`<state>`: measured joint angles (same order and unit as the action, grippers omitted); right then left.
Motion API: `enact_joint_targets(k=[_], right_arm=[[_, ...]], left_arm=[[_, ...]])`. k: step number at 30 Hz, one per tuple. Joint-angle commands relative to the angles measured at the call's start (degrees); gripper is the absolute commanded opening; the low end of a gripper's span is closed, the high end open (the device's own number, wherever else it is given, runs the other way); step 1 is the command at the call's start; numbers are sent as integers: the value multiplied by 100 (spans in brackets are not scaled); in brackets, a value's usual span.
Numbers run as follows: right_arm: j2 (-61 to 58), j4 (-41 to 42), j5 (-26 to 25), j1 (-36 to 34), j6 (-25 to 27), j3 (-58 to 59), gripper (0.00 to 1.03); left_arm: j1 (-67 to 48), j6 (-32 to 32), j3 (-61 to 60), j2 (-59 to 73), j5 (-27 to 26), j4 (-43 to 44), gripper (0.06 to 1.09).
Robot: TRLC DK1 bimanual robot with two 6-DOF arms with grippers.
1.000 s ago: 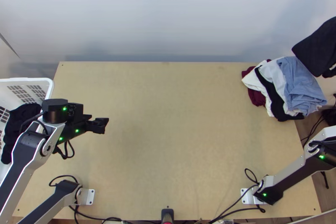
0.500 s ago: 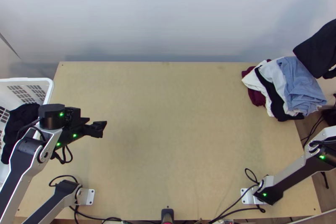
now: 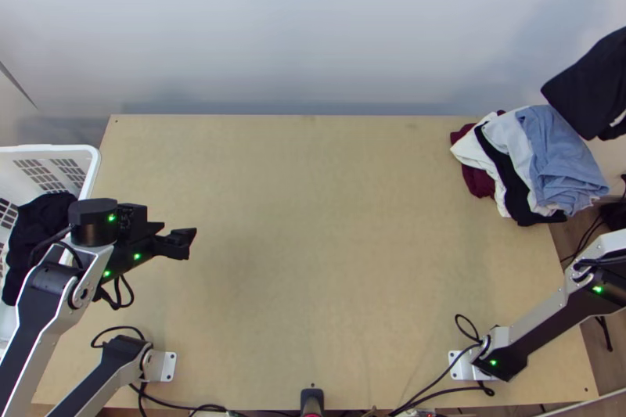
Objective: Fold the t-shirt
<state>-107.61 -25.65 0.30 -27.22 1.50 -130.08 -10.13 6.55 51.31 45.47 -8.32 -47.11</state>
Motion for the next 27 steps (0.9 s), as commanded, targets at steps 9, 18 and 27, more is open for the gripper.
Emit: enact_joint_targets(k=[9, 18, 27], right_arm=[[232, 324, -882, 420, -440, 1073, 3], [1603, 1062, -864, 367, 342, 4325, 3], [2913, 2064, -864, 463, 1292, 6821, 3]], left_arm=[[73, -39, -385, -381, 5, 0, 104], [46, -48, -402, -425, -3, -8, 104], [2, -57, -429, -320, -12, 150, 104]])
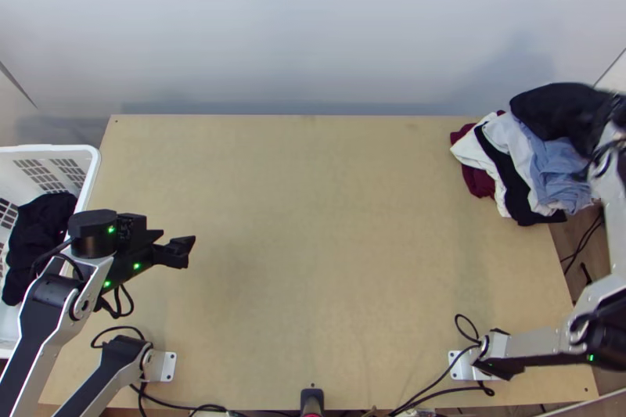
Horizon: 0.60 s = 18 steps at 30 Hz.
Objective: Fold the t-shirt
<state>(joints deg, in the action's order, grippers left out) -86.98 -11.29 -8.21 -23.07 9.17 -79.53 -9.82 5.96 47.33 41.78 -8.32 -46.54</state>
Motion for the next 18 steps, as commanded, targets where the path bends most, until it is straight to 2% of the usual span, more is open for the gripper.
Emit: enact_joint_targets(k=[1, 8, 15, 16, 17, 18], right_arm=[[937, 619, -14, 48, 525, 1915, 3], [1175, 883, -23, 4, 674, 2820, 3], [1148, 988, -23, -5, 753, 3040, 4], [1157, 1015, -23, -13, 753, 3013, 12], [1166, 1103, -23, -40, 735, 2978, 36], [1210, 1129, -23, -66, 718, 2952, 69]], left_arm=[[-37, 2, -49, 50, -12, 102, 104], [-37, 2, -154, -38, -12, 93, 104], [-37, 2, -172, -109, -12, 58, 104], [-37, 2, -163, -109, -12, 49, 104], [-37, 2, -154, -109, -12, 49, 104], [-28, 2, -145, -109, -12, 49, 104]])
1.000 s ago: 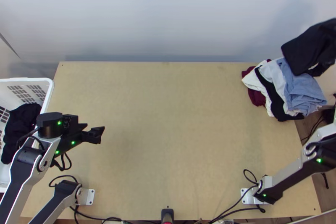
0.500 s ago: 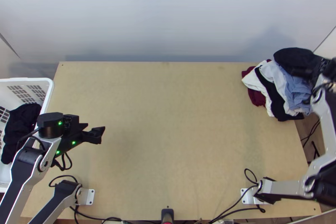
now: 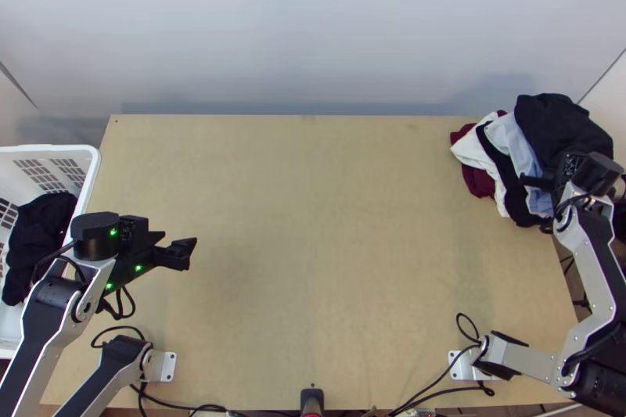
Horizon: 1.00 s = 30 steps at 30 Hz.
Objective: Fold the t-shirt
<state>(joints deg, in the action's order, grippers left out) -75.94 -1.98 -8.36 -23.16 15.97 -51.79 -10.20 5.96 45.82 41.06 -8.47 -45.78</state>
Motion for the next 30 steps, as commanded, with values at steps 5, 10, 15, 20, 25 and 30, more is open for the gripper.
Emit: enact_joint_targets(k=[5, 10, 15, 20, 25, 30], right_arm=[[545, 171, 10, -92, 29, 108, 99], [1152, 22, 10, 101, 29, 275, 99], [2031, -233, 10, 523, 100, 661, 99], [3050, -1015, 10, 1340, -217, 872, 99], [4193, -1525, 1, 2175, -735, 1294, 99], [5089, -1701, 54, 2834, -920, 1830, 99]], left_arm=[[9, 2, -65, -116, 3, -71, 104], [9, 2, -65, -133, 3, -54, 104], [9, 11, -74, -177, 3, -89, 104], [62, 20, -91, -221, 12, -107, 104], [176, 266, -276, -344, 12, 148, 104], [703, 362, -645, -704, 12, 737, 104]])
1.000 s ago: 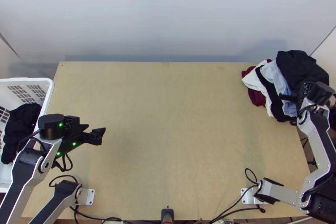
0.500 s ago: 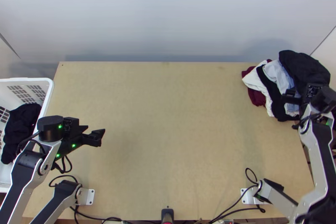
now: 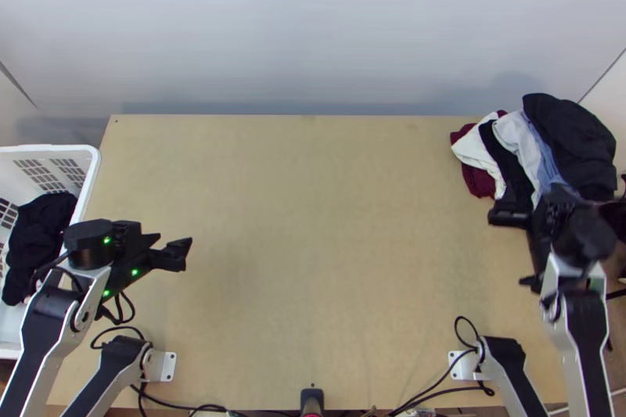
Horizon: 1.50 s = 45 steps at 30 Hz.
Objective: Fold the t-shirt
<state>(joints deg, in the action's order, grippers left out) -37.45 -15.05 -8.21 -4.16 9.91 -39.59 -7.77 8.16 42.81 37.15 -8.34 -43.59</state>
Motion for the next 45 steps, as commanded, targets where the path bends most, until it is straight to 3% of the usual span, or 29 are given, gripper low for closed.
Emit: enact_joint_targets(k=[1, 6, 9, 13, 15, 26, 34, 45], right_arm=[[1522, -473, 47, 1163, -367, 751, 99], [2321, -877, 56, 2280, -921, 1235, 99], [2690, -921, 267, 2684, -1185, 1446, 99], [3578, -754, 1067, 3106, -1615, 2263, 96], [3772, -648, 1243, 3317, -1773, 2571, 96], [3763, -728, 1621, 3431, -1870, 2623, 96], [3763, -833, 1603, 3062, -1923, 2606, 99], [3763, -895, 1603, 2930, -1914, 2597, 99]], left_arm=[[557, 186, -378, -384, -1, 562, 104], [847, 344, -686, -744, 8, 844, 104], [1006, -96, -1213, -1157, 245, 1354, 104], [1234, -632, -2505, -2097, 473, 2707, 103], [1252, -623, -2883, -2467, 473, 2909, 103], [1146, -166, -3481, -2765, 333, 3349, 103], [997, 168, -3894, -3460, -159, 3428, 103], [1085, 388, -3955, -3723, -151, 3410, 104]])
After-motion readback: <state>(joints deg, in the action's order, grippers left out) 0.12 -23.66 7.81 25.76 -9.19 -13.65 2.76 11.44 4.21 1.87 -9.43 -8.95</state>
